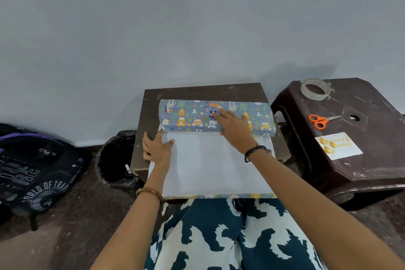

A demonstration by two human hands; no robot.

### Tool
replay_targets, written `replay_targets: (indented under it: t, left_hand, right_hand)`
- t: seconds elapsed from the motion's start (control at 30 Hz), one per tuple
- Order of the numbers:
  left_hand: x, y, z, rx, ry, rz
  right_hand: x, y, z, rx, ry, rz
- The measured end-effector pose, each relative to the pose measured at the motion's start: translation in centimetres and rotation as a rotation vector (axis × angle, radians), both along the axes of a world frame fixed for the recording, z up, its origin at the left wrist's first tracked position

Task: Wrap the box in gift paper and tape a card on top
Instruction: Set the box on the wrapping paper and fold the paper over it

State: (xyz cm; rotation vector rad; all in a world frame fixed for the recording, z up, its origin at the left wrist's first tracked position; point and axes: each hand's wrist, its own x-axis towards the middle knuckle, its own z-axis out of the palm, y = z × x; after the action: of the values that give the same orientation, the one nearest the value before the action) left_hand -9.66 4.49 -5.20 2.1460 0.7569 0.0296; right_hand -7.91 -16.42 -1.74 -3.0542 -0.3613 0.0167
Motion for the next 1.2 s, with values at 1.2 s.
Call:
replay_targets:
  t: [1.2]
  left_hand:
    - [-2.5,4.1,0.3,0.191,-0.194,0.024]
  right_hand:
    - [0.7,3.5,-0.2,0.138,-0.124,0.002]
